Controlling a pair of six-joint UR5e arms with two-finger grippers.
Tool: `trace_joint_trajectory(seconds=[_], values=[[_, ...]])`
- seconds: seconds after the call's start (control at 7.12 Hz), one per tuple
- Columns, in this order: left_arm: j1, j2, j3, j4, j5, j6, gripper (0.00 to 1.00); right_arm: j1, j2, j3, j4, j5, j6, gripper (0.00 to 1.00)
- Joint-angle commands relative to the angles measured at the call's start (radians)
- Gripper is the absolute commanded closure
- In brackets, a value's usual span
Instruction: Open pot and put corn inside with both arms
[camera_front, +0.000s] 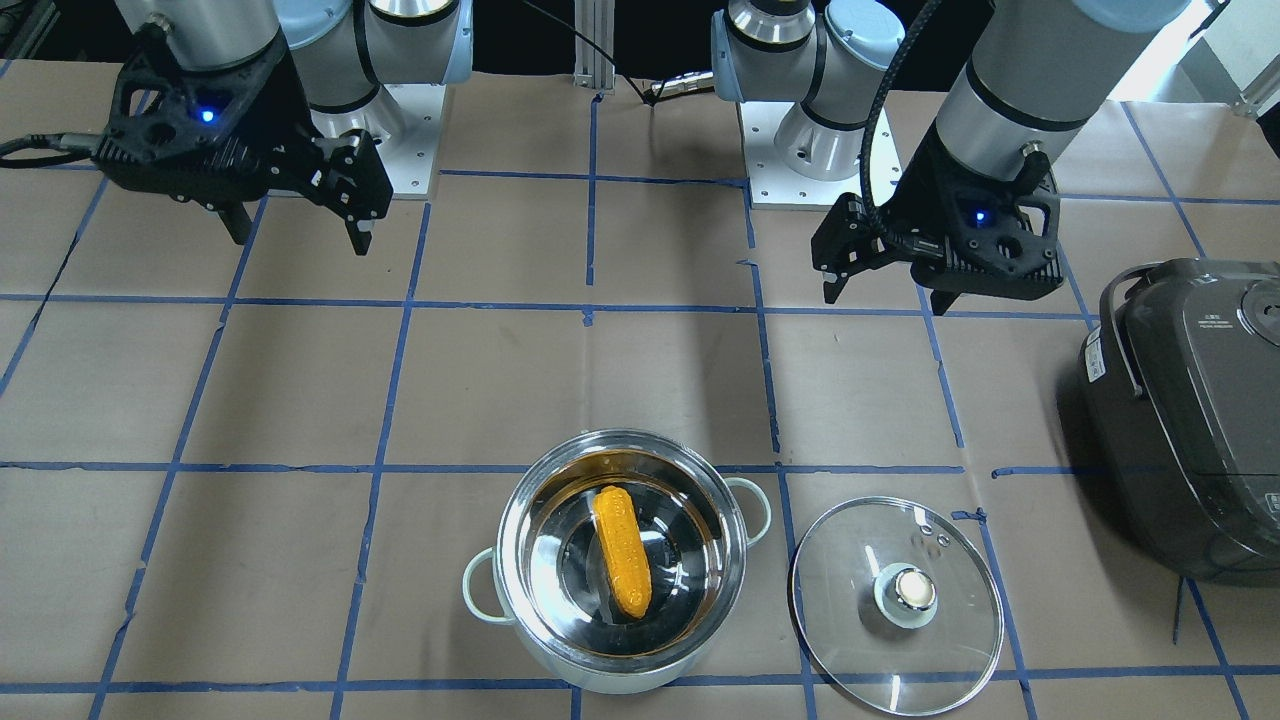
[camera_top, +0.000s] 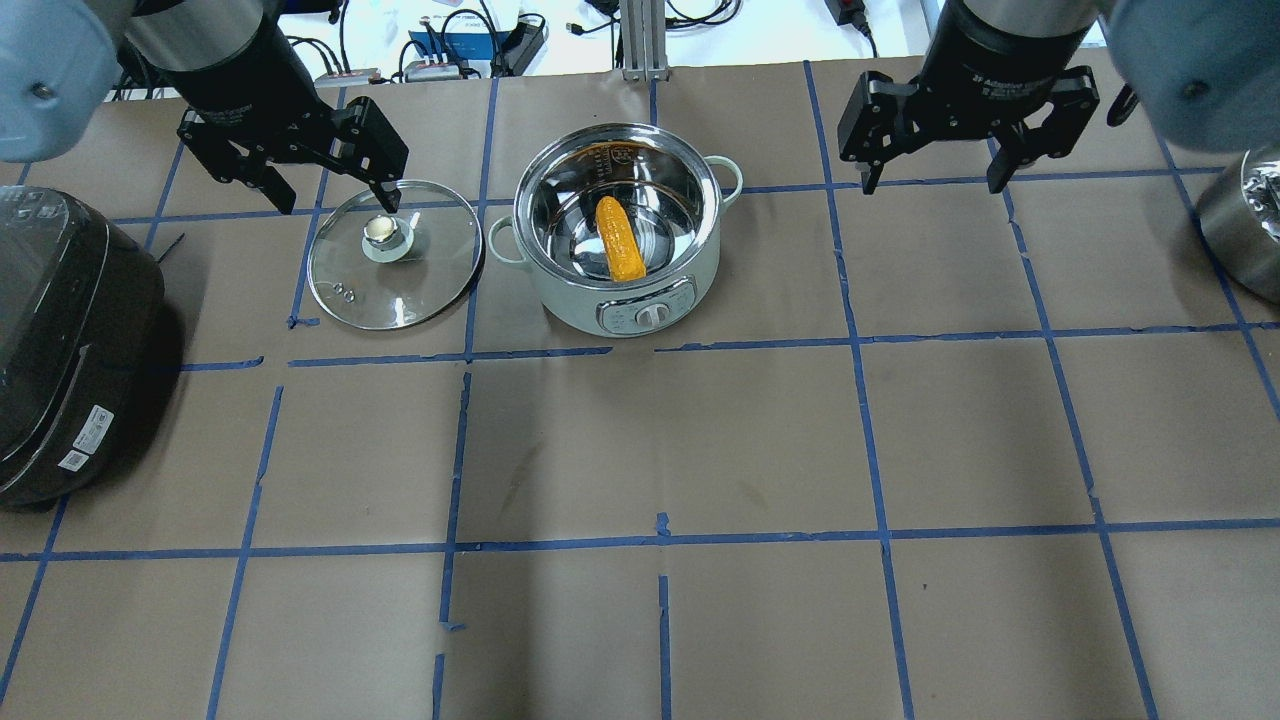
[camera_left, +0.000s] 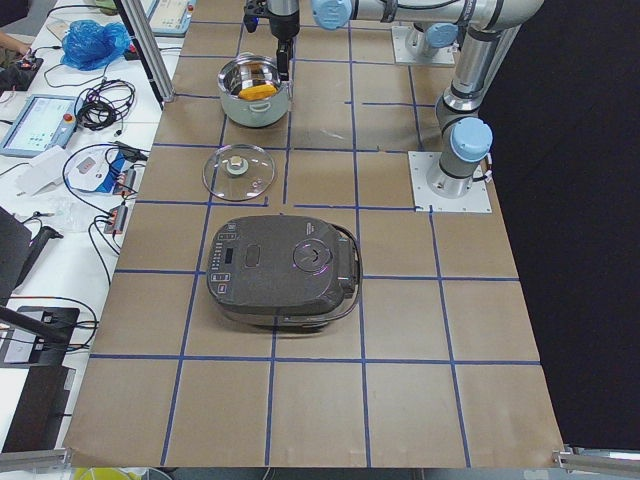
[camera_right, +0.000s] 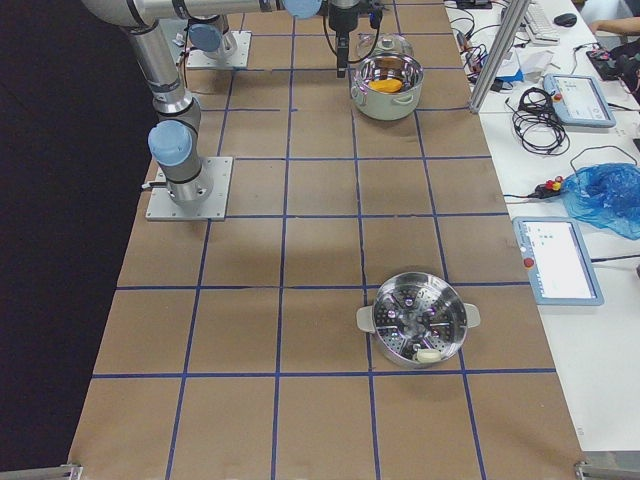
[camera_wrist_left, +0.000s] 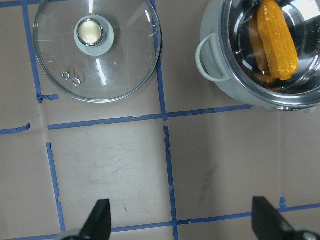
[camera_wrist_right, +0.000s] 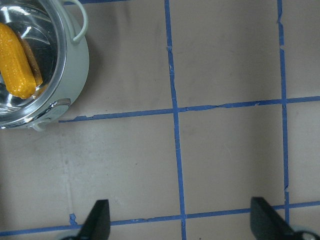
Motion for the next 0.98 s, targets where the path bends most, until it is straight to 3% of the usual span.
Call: trace_joint_trajectory(seconds=[0.0, 0.84], values=[[-0.001, 0.015, -0.021, 0.005, 0.005, 0.004, 0.0, 0.002, 0.023, -0.028, 0.012, -0.003, 0.035, 0.0], [0.012, 0.019, -0.023, 0.01, -0.006, -0.001, 0.0, 0.005, 0.023, -0.019, 0.013, 0.001, 0.025, 0.0]])
